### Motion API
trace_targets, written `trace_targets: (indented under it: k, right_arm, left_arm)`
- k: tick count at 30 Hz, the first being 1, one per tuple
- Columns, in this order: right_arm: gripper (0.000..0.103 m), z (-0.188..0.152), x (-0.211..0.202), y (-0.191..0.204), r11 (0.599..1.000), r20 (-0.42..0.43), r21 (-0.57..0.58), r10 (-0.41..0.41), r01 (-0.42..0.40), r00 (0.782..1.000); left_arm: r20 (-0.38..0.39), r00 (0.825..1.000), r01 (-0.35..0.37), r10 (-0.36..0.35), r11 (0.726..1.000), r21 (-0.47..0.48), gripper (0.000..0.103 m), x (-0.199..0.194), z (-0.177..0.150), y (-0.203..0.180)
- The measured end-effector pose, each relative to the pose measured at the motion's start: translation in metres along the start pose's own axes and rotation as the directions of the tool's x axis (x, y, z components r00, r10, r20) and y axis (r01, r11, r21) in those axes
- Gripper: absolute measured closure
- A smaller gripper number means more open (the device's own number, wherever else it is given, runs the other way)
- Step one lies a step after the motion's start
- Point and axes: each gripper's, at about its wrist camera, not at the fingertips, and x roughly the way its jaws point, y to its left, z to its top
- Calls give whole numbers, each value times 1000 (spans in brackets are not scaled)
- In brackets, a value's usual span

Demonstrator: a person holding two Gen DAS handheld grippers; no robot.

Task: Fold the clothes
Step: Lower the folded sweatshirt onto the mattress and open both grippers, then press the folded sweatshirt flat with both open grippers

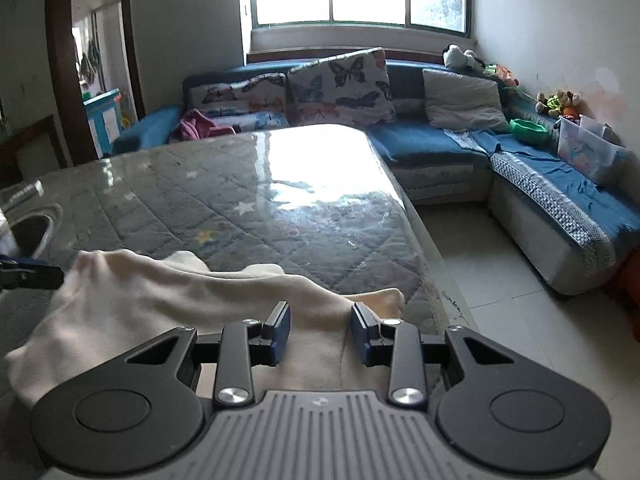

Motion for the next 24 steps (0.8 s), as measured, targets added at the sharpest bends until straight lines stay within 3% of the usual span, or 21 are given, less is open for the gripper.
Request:
trace_targets:
  k: [6, 15, 24]
  right_arm:
    - [70, 3, 8, -4, 1000, -5, 6, -25, 25, 1000]
    - [68, 9, 14, 8, 999, -6, -37, 17, -17, 1000]
    - [53, 4, -9, 23, 996, 12, -84, 40, -38, 999]
  left_arm:
    - [-17, 1000, -13, 14, 999, 31, 59, 19, 7, -7]
    - [-36, 999, -32, 34, 997, 64, 58, 32, 4, -12]
    - [-31, 999, -36, 39, 997, 74, 57, 25, 3, -12]
